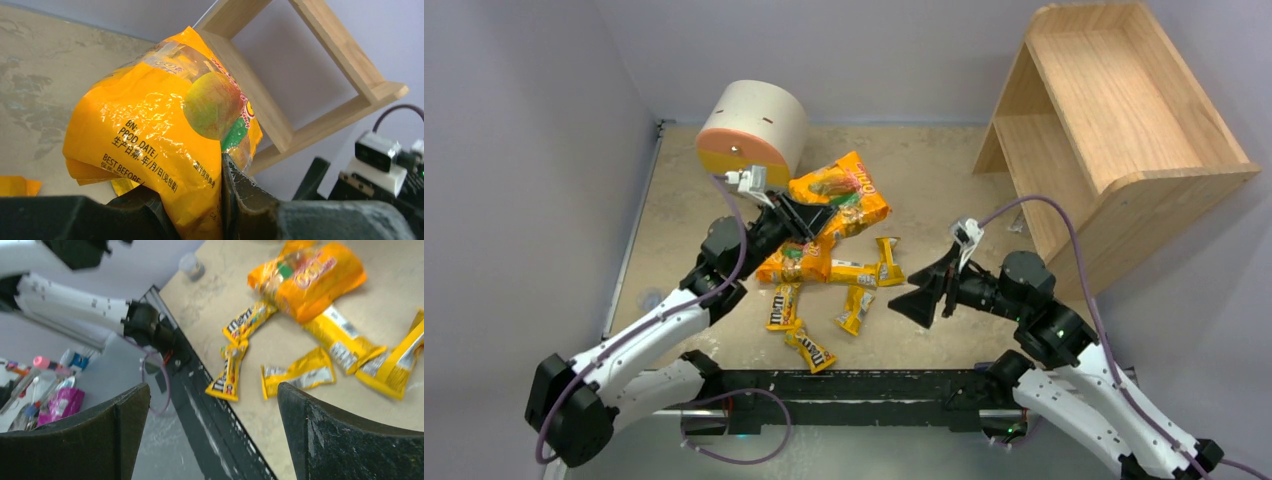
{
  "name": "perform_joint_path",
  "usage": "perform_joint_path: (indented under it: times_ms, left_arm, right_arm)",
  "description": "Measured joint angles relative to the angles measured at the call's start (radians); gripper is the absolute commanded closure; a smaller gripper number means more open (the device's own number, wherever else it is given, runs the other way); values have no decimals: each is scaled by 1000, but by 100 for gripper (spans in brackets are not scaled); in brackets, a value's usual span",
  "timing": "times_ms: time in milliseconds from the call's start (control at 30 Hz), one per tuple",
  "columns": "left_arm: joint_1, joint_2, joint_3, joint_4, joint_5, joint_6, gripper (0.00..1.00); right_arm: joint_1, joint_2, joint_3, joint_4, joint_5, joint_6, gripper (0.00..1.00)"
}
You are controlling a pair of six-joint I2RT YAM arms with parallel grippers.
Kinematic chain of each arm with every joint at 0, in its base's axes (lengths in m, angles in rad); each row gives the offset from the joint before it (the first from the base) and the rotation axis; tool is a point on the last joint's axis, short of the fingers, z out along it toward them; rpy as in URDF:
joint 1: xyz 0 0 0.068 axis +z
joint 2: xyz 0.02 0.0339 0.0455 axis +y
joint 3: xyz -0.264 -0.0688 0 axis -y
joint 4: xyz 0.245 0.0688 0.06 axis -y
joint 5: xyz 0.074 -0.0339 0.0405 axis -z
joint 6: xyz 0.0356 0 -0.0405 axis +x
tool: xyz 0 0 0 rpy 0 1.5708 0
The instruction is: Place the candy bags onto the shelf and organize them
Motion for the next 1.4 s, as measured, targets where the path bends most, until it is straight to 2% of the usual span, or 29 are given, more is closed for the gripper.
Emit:
perform_joint_path:
  times_ms: [167,367,533,833,1000,1400]
  left_arm:
    - [0,226,162,17,-29,23,94]
    - [0,502,393,57,-24,17,94]
    - [-14,634,569,85,-6,16,94]
    - [-209,897,911,142,41,1,94]
    - [-302,1017,1017,118,29,-5,94]
    - [-378,1353,1321,113,-77,-100,94]
  right_arm:
    - [1,-97,-123,-35,-55,-16,1]
    - [1,-71,-228,-38,-101,-37,1]
    - [1,-56,-310,-18,-110,-39,1]
    - [1,-66,-408,76,-152,-31,1]
    - [1,-79,-480,148,-155,2,1]
    - [1,-34,-534,215,-152,24,1]
